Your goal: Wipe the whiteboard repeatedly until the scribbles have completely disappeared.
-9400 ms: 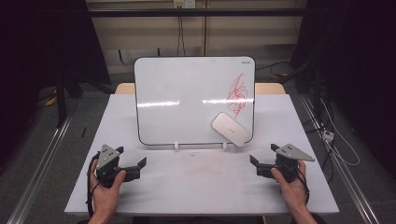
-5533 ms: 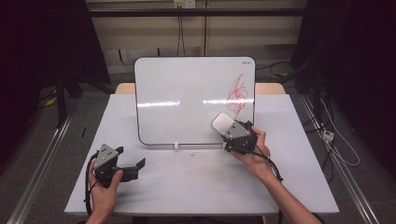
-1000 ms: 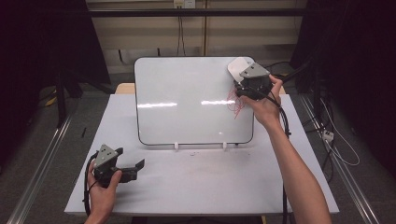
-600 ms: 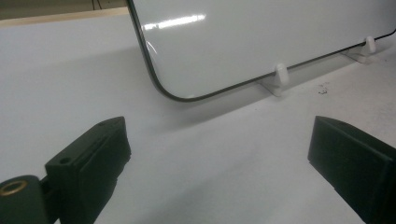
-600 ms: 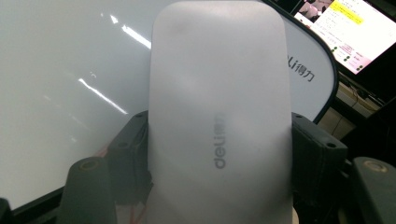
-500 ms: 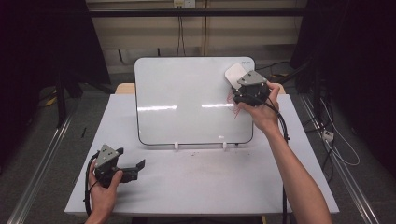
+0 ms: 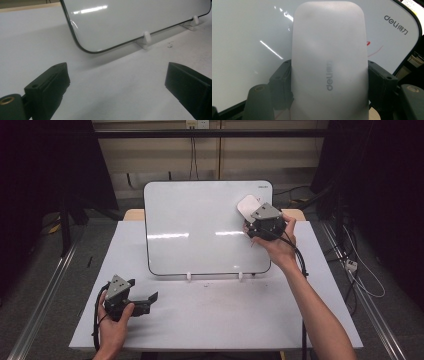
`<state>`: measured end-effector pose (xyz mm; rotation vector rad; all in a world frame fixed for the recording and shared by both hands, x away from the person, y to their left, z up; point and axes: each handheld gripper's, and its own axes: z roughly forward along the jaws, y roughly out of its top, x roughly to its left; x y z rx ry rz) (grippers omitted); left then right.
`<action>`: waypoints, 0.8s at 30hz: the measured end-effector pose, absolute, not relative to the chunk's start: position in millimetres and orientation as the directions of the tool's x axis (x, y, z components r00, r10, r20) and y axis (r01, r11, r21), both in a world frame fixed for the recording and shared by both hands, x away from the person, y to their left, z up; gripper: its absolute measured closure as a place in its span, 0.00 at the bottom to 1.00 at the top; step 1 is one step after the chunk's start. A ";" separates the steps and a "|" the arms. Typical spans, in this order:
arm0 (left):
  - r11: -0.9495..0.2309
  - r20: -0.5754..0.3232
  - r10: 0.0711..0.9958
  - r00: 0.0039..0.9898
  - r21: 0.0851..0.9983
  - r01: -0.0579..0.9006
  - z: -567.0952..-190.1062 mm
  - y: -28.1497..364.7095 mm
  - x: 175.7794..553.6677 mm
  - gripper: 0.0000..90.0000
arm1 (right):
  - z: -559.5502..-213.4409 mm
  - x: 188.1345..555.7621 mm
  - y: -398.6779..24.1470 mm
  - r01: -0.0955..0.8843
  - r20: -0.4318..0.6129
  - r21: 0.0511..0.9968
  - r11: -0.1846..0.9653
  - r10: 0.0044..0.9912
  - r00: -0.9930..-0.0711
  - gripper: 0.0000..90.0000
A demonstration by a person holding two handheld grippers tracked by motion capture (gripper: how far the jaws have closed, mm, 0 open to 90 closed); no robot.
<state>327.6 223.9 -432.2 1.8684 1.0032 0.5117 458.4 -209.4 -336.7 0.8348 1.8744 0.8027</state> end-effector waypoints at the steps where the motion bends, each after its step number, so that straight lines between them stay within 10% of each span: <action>1: -0.241 -0.061 0.811 0.582 0.871 0.427 -432.4 223.6 327.7 0.06 | -336.3 459.0 -209.7 0.219 -0.462 0.802 0.556 0.809 -0.363 0.35; 24: -0.227 -0.071 0.818 0.572 0.873 0.432 -431.5 230.1 327.3 0.06 | -309.9 481.2 -215.3 0.233 -0.403 0.850 0.473 0.868 -0.291 0.35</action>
